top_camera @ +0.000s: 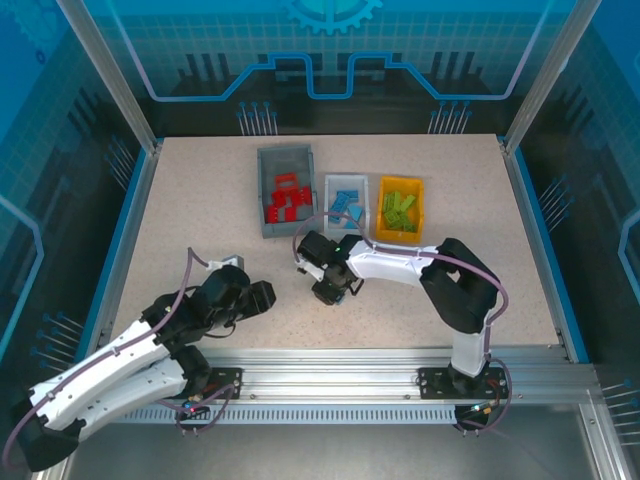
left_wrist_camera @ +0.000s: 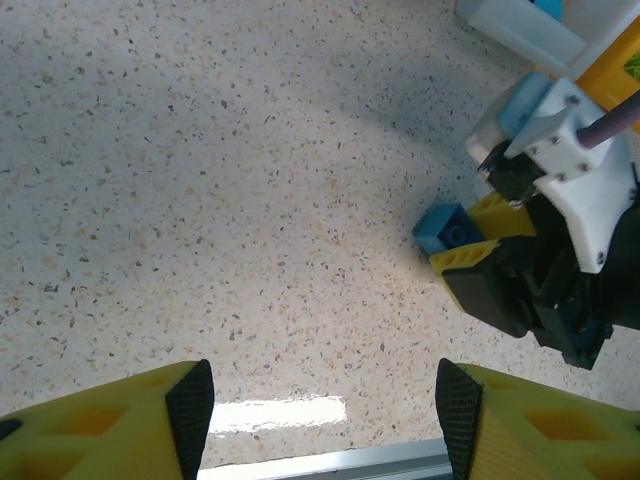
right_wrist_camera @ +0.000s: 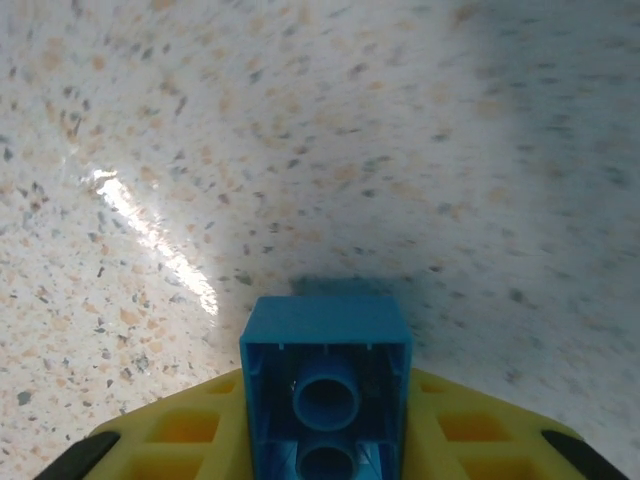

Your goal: Sort the legos into containers by color

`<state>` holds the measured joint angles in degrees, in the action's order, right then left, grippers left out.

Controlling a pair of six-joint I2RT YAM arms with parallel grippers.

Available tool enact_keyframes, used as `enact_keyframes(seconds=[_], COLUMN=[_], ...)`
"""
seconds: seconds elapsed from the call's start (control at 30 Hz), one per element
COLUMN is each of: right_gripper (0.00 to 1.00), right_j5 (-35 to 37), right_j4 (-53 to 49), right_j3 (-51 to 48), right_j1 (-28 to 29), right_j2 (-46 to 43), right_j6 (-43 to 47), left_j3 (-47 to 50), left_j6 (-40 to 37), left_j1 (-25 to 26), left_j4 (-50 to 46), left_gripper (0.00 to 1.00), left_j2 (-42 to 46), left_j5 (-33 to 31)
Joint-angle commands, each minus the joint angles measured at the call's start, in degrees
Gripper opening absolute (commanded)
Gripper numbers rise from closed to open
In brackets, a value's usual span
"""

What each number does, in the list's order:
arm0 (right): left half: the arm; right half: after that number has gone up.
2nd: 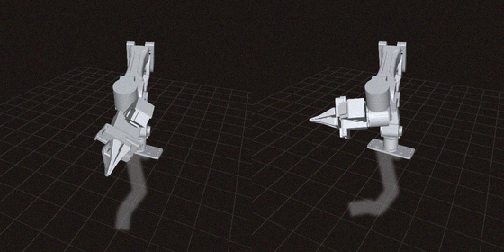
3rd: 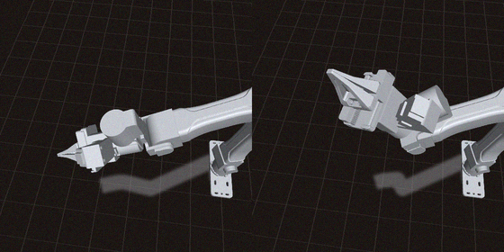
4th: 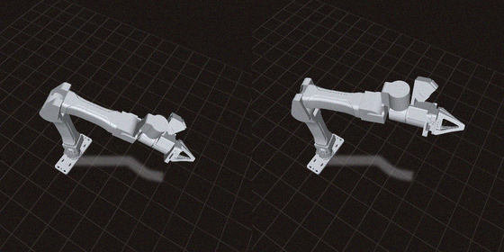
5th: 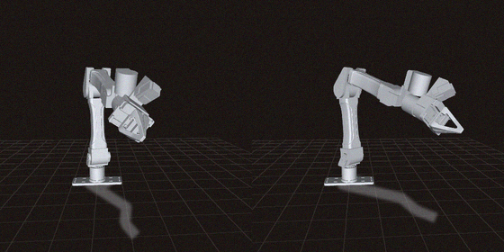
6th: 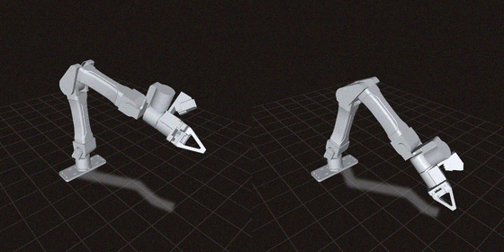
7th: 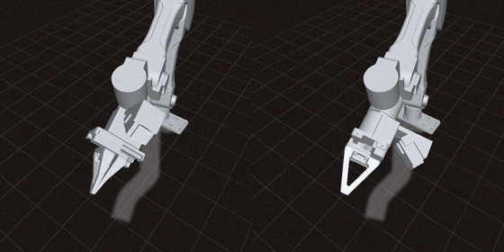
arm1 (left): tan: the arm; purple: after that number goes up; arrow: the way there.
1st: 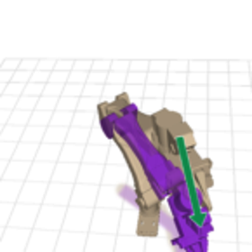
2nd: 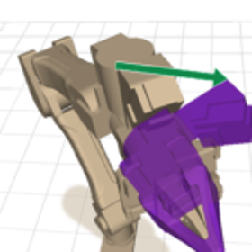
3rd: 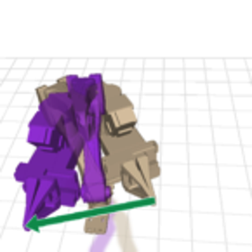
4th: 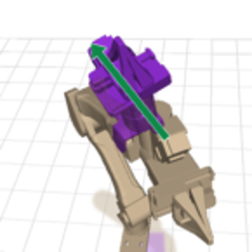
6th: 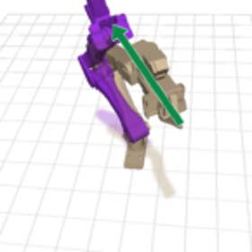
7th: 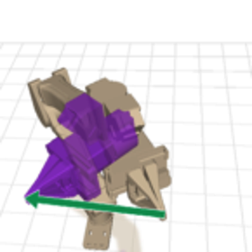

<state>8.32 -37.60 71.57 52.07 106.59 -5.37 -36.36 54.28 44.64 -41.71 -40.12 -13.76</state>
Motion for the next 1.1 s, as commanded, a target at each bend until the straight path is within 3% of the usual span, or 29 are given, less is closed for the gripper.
enact_keyframes(seconds=[0.0,0.1,0.23,0.4,0.73,0.8,0.97,1.07], right_gripper=[0.31,0.31,0.31,0.29,0.28,0.33,0.55,0.57], right_j5=[4.8,7.6,15.5,13.6,13.0,13.1,12.8,12.4], right_j4=[-2.1,-4.3,-11.5,-13.8,-20.4,-20.4,-20.4,-18.8], right_j3=[4.2,8.9,20.0,31.8,49.6,51.3,53.0,51.2], right_j1=[-3.8,-8.5,-13.4,-18.9,-22.9,-22.9,-22.7,-22.2], right_j2=[-7.0,-7.3,-0.5,8.0,23.5,24.8,25.1,22.5], right_j6=[-6.0,-11.5,-19.7,-25.3,-30.4,-30.1,-29.6,-29.4], left_j3=[-5.1,-8.4,-13.0,-16.1,-14.8,-14.7,-14.5,-14.1], left_j6=[-4.5,-7.7,-10.8,-11.6,-10.8,-10.7,-10.6,-10.4], left_j1=[0.1,0.1,0.0,0.0,0.0,0.0,0.1,0.1], left_j4=[2.7,5.3,9.0,11.4,11.6,11.5,11.0,11.0], left_gripper=[0.64,0.65,0.65,0.65,0.65,0.65,0.65,0.65], left_j2=[-2.4,-6.0,-11.0,-14.5,-14.0,-13.9,-13.7,-13.5], left_j5=[-1.0,-0.7,-0.7,0.6,1.3,1.3,1.5,1.4])
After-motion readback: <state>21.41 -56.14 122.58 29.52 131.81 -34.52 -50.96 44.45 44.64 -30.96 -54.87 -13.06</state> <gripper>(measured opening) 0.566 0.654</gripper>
